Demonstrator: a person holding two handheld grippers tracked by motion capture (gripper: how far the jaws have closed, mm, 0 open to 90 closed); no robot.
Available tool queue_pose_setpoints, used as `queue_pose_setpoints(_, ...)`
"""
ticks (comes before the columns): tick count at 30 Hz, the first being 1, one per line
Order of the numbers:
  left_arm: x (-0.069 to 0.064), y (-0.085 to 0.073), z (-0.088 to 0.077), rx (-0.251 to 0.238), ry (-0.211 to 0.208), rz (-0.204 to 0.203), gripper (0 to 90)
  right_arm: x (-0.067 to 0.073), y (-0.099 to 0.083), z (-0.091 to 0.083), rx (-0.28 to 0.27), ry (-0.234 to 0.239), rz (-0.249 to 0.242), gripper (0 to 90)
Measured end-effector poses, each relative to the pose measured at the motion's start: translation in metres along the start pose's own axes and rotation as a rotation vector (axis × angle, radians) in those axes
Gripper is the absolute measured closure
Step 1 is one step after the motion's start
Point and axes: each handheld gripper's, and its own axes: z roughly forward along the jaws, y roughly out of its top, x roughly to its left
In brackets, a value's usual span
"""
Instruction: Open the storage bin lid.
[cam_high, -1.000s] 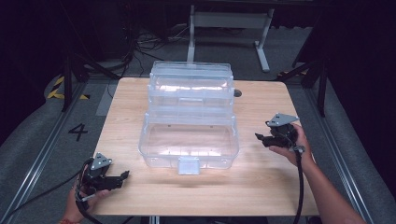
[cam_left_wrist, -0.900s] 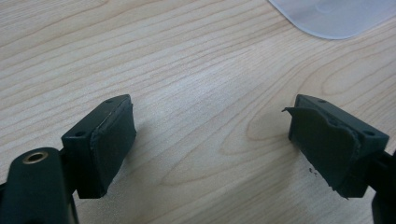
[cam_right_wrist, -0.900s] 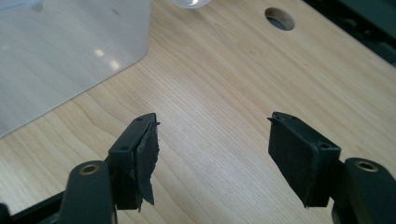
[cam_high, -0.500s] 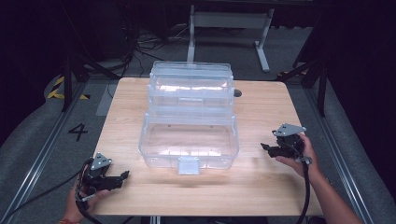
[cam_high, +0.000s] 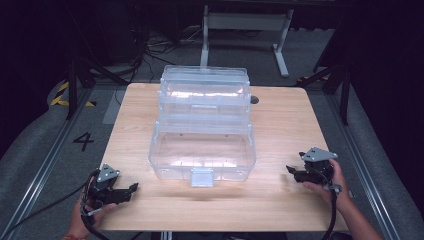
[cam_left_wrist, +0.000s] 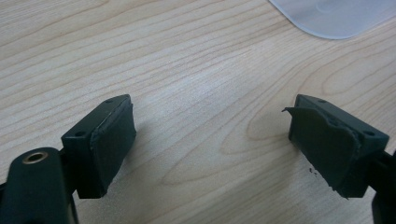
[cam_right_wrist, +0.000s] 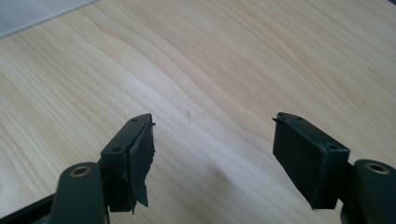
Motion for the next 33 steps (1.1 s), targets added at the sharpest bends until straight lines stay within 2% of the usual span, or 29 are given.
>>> queue_pose_setpoints(3, 0.0, 0.0, 0.0, 0.001, 0.002, 0.0, 14.9, 0.0, -0.015, -0.001, 0.002, 0.012, 0.025, 28.9)
queue_pose_setpoints(5, 0.0, 0.001, 0.0, 0.016, -0.002, -0.001, 14.7, 0.0, -0.022, -0.004, -0.011, 0.028, 0.053, 28.7)
queue_pose_setpoints(9, 0.0, 0.002, 0.0, 0.012, -0.003, -0.008, 14.7, -0.001, -0.037, -0.009, -0.028, 0.038, 0.093, 27.7)
queue_pose_setpoints(11, 0.001, 0.002, 0.001, 0.005, 0.003, -0.006, 14.7, -0.001, -0.041, -0.011, -0.038, 0.048, 0.117, 27.5)
queue_pose_setpoints(13, 0.001, 0.002, 0.002, 0.004, 0.003, -0.004, 14.7, -0.002, -0.047, -0.012, -0.058, 0.077, 0.159, 26.9)
queue_pose_setpoints(14, 0.001, 0.002, 0.002, 0.006, 0.001, -0.001, 14.6, -0.003, -0.048, -0.012, -0.053, 0.095, 0.17, 26.1)
queue_pose_setpoints(18, 0.001, 0.003, 0.002, 0.007, 0.001, -0.004, 14.5, -0.005, -0.049, -0.011, -0.041, 0.109, 0.2, 24.2)
queue_pose_setpoints(31, 0.001, 0.003, 0.003, 0.001, 0.007, -0.003, 13.9, -0.006, -0.049, -0.011, -0.042, 0.113, 0.2, 23.3)
queue_pose_setpoints(33, -0.001, 0.004, 0.004, 0.007, 0.013, -0.021, 13.6, -0.006, -0.049, -0.011, -0.042, 0.113, 0.199, 23.2)
